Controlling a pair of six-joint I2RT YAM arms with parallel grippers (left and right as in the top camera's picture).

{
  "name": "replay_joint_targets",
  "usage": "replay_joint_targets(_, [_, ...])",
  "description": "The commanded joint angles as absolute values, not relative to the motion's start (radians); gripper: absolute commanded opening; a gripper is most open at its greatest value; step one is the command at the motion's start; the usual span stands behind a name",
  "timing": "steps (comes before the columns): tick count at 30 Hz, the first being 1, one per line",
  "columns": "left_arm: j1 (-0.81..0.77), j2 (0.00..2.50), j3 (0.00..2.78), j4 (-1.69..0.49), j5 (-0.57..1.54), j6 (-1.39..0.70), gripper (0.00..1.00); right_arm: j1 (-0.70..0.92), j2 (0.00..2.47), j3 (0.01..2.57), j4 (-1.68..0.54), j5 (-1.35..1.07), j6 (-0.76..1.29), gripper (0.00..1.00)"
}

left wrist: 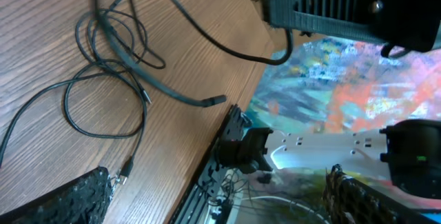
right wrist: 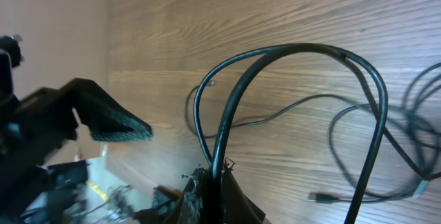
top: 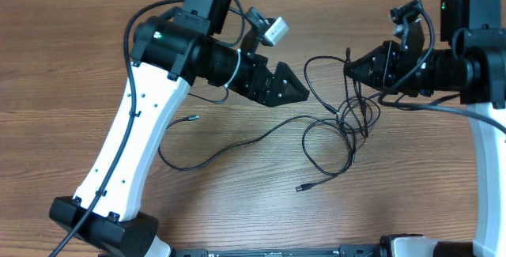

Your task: Untangle cables

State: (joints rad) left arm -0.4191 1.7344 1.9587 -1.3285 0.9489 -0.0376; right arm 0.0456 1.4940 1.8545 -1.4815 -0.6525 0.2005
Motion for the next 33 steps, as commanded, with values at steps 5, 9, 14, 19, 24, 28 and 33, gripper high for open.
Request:
replay_joint_targets(5, [-0.447, 1.748, 1.974, -1.267, 0.836, -0.168, 1.00, 0.045, 1.496, 1.851, -1.486, -0.738, 0.212, 0.04])
replay_joint_targets(9, [-0.446, 1.748, 1.974, -1.248, 0.785, -0.216, 1.00, 0.045, 1.496, 1.851, -1.489, -0.738, 0.208, 0.04])
replay_joint_targets(14, [-0.446, 1.753, 1.968, -1.290, 0.497, -0.506, 1.00, 0.045, 1.496, 1.851, -1.489, -0.743, 0.208, 0.04])
replay_joint_targets(19, [-0.448, 1.761, 1.965, -1.252, 0.565, -0.529, 1.00, 0.058, 1.496, 1.851, -1.489, -0.769, 0.208, 0.04])
replay_joint_targets(24, [-0.448, 1.767, 1.965, -1.210, 0.630, -0.529, 0.88, 0.114, 1.496, 1.851, -1.471, -0.769, 0.209, 0.04])
replay_joint_targets(28, [-0.448, 1.768, 1.965, -1.218, 0.628, -0.528, 0.62, 0.141, 1.496, 1.851, -1.458, -0.769, 0.209, 0.04])
replay_joint_targets(33, [-0.448, 1.768, 1.965, -1.219, 0.628, -0.528, 0.47, 0.161, 1.496, 1.851, -1.445, -0.797, 0.209, 0.04])
